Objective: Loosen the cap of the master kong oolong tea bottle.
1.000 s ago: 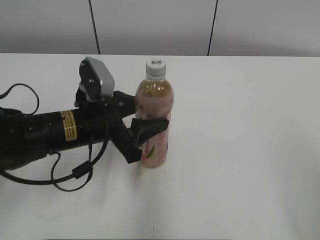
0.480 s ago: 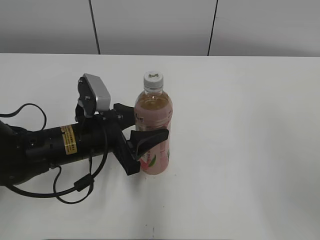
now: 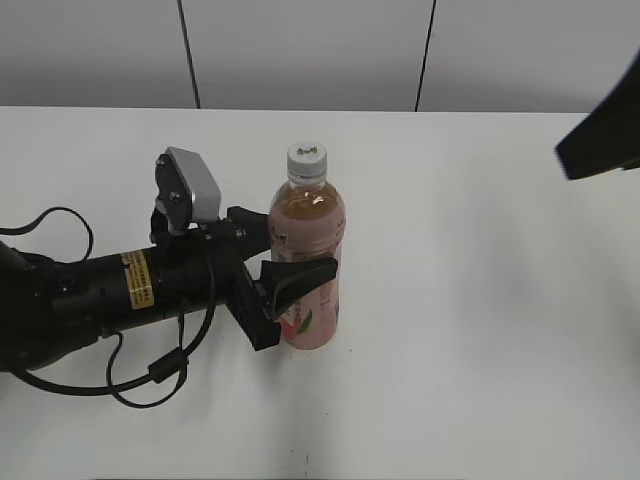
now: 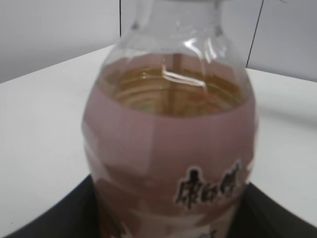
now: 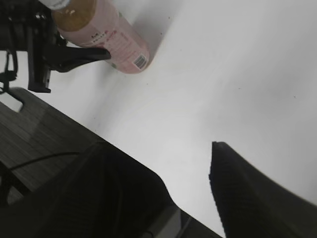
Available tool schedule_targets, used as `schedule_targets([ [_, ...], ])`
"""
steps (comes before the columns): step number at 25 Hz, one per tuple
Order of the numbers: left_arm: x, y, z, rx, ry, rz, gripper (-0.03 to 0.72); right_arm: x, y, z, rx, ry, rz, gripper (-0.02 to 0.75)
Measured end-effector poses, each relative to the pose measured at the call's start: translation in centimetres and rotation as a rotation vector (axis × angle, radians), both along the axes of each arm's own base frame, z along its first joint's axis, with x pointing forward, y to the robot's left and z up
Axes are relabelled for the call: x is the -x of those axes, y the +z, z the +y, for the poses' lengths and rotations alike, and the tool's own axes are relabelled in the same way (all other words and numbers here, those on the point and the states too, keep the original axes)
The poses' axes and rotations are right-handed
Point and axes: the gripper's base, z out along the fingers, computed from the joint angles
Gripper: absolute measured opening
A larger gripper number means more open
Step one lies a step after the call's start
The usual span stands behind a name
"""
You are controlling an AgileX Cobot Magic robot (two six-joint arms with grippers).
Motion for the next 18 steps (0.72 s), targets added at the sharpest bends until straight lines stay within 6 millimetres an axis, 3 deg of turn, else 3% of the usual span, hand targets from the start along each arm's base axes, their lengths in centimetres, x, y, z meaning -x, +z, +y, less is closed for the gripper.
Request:
schedule_targets([
  [6, 0.0, 0.0, 0.0, 0.0, 0.0, 0.0, 0.398, -3.6, -0.8, 9.1, 0.222, 0.099, 0.052, 0.501],
  [10, 0.0, 0.0, 0.0, 0.0, 0.0, 0.0, 0.398, -6.1, -0.4, 13.7, 0.244, 0.095, 0.028, 0.501],
  [14, 0.0, 0.0, 0.0, 0.0, 0.0, 0.001, 0.398, -7.3, 0.1, 16.7, 0.221, 0.085, -0.003, 0.501],
  [18, 0.0, 0.0, 0.0, 0.0, 0.0, 0.001, 0.398, -7.2, -0.6, 18.3, 0.22, 0.092, 0.015, 0.501],
])
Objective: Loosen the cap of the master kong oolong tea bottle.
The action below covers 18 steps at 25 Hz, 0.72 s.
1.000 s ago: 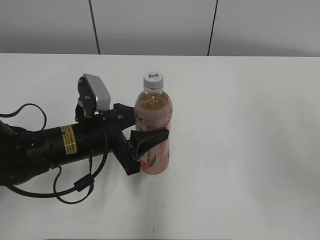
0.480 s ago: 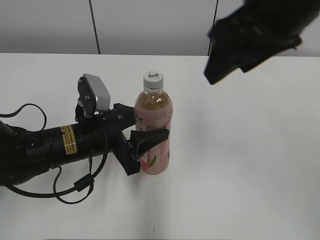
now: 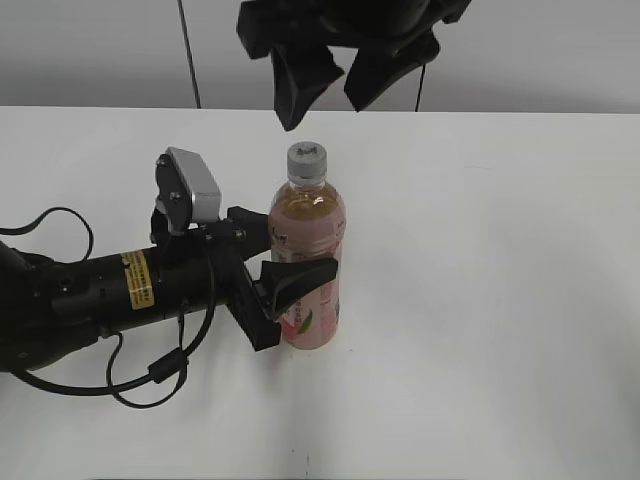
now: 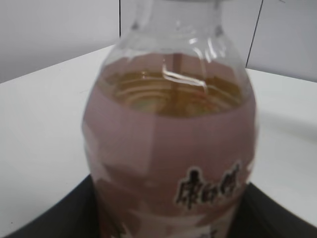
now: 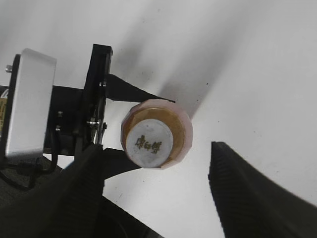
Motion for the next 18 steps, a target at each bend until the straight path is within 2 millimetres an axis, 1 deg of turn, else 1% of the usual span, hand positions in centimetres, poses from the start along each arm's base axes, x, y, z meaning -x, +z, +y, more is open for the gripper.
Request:
schedule_targets([
  [10, 0.0, 0.0, 0.0, 0.0, 0.0, 0.0, 0.398, -1.1, -3.4, 1.3, 0.051, -0.017, 0.079, 0.501],
  [14, 0.0, 0.0, 0.0, 0.0, 0.0, 0.0, 0.398, -1.2, -4.0, 1.5, 0.059, -0.023, 0.093, 0.499],
  [16, 0.0, 0.0, 0.0, 0.0, 0.0, 0.0, 0.398, -1.2, -4.0, 1.5, 0.059, -0.023, 0.093, 0.484],
  [18, 0.0, 0.0, 0.0, 0.0, 0.0, 0.0, 0.398, -1.2, -4.0, 1.5, 0.059, -0.024, 0.094, 0.429],
])
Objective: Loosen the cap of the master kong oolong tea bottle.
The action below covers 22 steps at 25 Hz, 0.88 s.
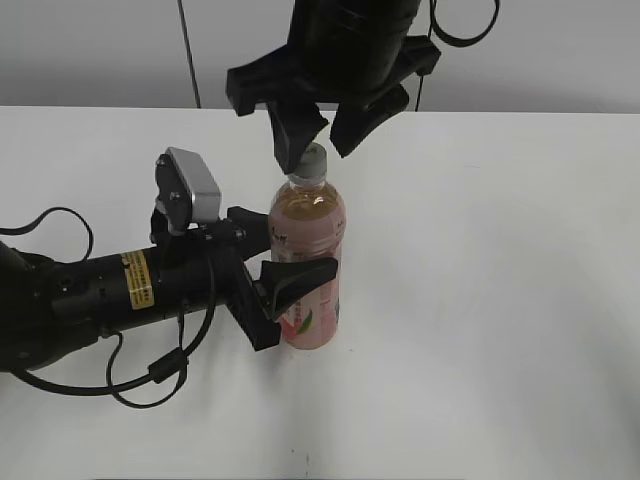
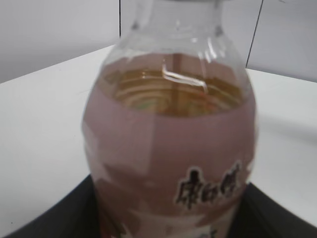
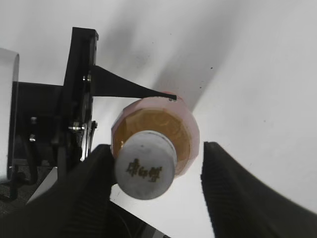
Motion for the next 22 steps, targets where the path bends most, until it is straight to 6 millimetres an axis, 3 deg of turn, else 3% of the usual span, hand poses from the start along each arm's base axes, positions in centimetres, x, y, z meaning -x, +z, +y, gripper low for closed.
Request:
schedule_targets([
  [3, 0.0, 0.0, 0.0, 0.0, 0.0, 0.0, 0.398, 0.08, 0.01, 0.08, -0.007, 0.0, 0.007, 0.286],
  [4, 0.0, 0.0, 0.0, 0.0, 0.0, 0.0, 0.398, 0.09, 0.01, 0.1, -0.008, 0.001, 0.007, 0.269],
  [11, 0.0, 0.0, 0.0, 0.0, 0.0, 0.0, 0.398, 0.14, 0.01, 0.15, 0.003, 0.074, -0.011, 0.269],
  [14, 0.02, -0.05, 0.0, -0.002, -0.002, 0.001, 0.396, 0.23, 0.02, 0.25, 0.03, 0.265, -0.057, 0.269],
  [19, 0.02, -0.06, 0.0, -0.004, -0.002, 0.001, 0.396, 0.24, 0.08, 0.28, 0.118, 0.752, -0.2, 0.269],
  [22, 0.02, -0.06, 0.0, -0.004, -0.003, 0.0, 0.396, 0.23, 0.08, 0.27, 0.154, 0.922, -0.251, 0.269],
])
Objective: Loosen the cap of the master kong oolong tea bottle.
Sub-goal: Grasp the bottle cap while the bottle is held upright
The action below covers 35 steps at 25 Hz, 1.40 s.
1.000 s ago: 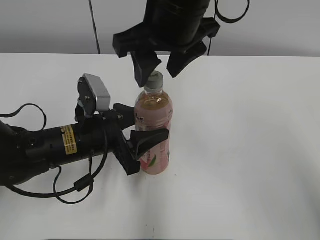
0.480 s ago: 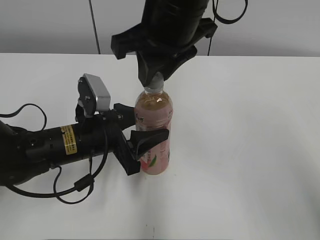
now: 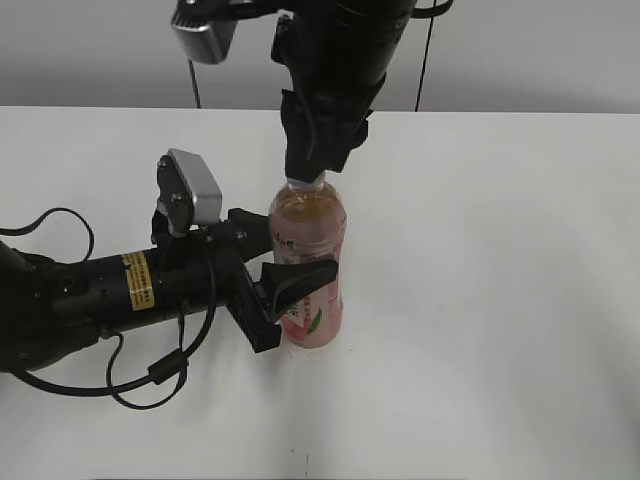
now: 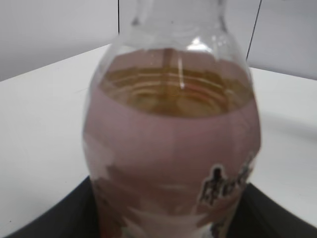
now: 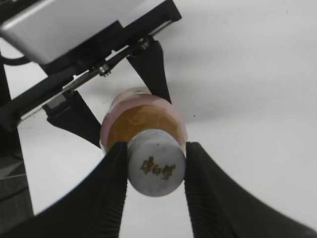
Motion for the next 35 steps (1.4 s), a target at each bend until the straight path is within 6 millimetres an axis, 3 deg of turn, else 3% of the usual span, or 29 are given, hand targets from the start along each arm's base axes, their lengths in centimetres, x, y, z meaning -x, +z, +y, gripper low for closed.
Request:
schedule_targets([
  [6, 0.0, 0.0, 0.0, -0.001, 0.001, 0.0, 0.393, -0.1, 0.0, -0.1, 0.054, 0.238, -0.082, 0.269],
  [13, 0.0, 0.0, 0.0, -0.002, 0.002, 0.001, 0.393, 0.0, 0.0, 0.0, 0.056, 0.265, -0.089, 0.271],
  [19, 0.0, 0.0, 0.0, -0.002, 0.002, 0.001, 0.393, -0.1, 0.0, -0.1, 0.043, 0.159, -0.062, 0.435],
  [23, 0.0, 0.0, 0.0, -0.002, 0.002, 0.001, 0.393, 0.1, 0.2, 0.1, -0.002, 0.063, -0.015, 0.501],
  [26, 0.0, 0.0, 0.0, -0.002, 0.002, 0.001, 0.393, 0.5, 0.9, 0.0, -0.064, -0.126, 0.052, 0.525],
  [31, 0.0, 0.0, 0.0, -0.002, 0.002, 0.001, 0.393, 0.6, 1.3, -0.2, -0.161, -0.656, 0.21, 0.536],
  [35, 0.0, 0.0, 0.0, -0.002, 0.002, 0.001, 0.393, 0.6, 1.3, -0.2, -0.196, -0.861, 0.276, 0.536],
])
